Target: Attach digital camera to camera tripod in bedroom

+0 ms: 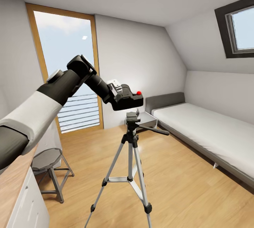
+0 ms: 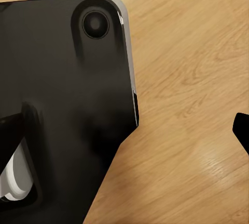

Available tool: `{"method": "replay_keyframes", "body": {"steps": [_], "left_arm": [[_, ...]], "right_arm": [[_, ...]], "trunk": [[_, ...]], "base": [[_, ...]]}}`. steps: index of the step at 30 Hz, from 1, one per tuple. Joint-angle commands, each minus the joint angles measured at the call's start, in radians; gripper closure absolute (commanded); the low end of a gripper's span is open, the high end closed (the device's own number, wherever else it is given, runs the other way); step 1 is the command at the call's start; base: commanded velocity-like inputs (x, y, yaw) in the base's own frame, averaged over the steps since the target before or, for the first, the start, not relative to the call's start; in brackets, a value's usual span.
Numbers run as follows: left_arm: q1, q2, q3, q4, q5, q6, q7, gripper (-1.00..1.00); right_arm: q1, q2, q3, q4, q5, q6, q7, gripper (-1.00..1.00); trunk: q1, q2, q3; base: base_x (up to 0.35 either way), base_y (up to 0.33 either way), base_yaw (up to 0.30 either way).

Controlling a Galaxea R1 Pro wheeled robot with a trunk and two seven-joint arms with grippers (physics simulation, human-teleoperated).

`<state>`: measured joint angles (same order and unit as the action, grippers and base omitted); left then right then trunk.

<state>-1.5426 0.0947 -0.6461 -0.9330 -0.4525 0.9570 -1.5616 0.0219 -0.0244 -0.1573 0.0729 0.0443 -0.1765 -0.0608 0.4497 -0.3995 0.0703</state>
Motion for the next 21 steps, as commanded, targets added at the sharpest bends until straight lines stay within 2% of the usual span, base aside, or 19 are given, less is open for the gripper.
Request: {"method": "replay_keyframes", "body": {"steps": [1, 21], "left_arm": [[0.0, 0.001, -0.001, -0.002, -0.009, 0.011, -0.009, 1.0], [-0.001, 0.004, 0.006, -0.006, -0.009, 0.011, -0.009, 1.0]], "right_arm": [[0.0, 0.0, -0.007, 0.002, 0.005, -0.006, -0.002, -1.0], [0.0, 0.0, -0.007, 0.002, 0.005, -0.006, -0.002, -1.0]], "trunk": [[0.0, -0.001, 0.0], [0.0, -0.001, 0.0]], "base": [[0.0, 0.0, 0.0], [0.0, 0.0, 0.0]]}}
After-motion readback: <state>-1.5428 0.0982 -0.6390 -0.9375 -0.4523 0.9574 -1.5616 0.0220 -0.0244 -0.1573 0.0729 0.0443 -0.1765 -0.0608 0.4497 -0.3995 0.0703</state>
